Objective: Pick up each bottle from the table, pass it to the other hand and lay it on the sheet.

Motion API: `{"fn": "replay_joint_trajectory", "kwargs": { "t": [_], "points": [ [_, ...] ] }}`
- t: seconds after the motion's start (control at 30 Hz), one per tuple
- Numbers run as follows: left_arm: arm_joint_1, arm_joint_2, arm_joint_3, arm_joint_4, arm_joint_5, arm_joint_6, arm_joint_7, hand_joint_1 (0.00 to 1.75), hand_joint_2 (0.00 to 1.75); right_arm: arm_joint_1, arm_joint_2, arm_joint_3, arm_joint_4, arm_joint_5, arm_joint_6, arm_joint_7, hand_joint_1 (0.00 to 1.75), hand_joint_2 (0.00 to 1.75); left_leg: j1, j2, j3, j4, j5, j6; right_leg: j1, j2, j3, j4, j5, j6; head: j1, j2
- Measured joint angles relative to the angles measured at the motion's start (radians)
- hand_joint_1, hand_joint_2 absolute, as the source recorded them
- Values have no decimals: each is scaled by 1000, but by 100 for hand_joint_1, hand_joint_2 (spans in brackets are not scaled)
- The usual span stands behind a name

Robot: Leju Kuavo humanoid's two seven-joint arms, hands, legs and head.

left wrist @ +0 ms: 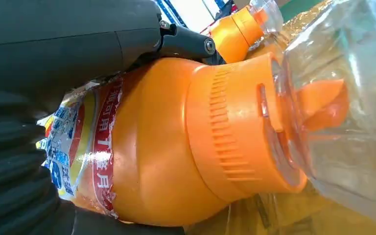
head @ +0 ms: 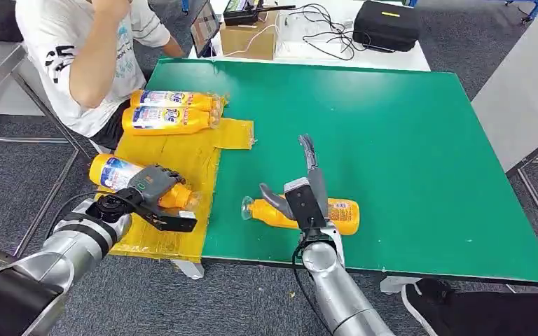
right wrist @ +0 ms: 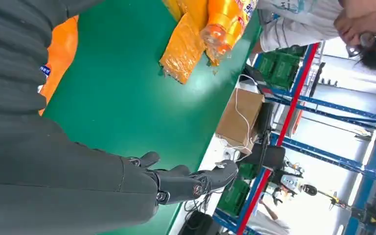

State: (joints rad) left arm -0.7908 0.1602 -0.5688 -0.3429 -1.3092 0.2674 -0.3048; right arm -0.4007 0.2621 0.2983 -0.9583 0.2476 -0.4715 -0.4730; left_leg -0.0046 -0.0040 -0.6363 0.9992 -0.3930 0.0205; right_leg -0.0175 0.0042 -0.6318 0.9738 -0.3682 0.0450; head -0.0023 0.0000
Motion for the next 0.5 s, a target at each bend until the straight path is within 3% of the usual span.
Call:
{"fn": "replay_joint_trajectory", "kwargs": {
  "t": [0.4,0.43,0.5],
  "points": [
    [0,0,-2,5,2,5,-17,173,175,0,1,0,0,0,10,-2,0,175,0,0,0,0,0,0,0,0,0,0,0,0,0,0],
    [-1,0,-2,7,2,1,-22,7,175,-1,2,0,1,0,12,-2,0,175,0,0,0,0,0,0,0,0,0,0,0,0,0,0],
    [-4,0,-3,10,0,-3,-23,0,175,-2,7,1,4,0,15,-4,0,175,0,0,0,0,0,0,0,0,0,0,0,0,0,0]
  ]
}}
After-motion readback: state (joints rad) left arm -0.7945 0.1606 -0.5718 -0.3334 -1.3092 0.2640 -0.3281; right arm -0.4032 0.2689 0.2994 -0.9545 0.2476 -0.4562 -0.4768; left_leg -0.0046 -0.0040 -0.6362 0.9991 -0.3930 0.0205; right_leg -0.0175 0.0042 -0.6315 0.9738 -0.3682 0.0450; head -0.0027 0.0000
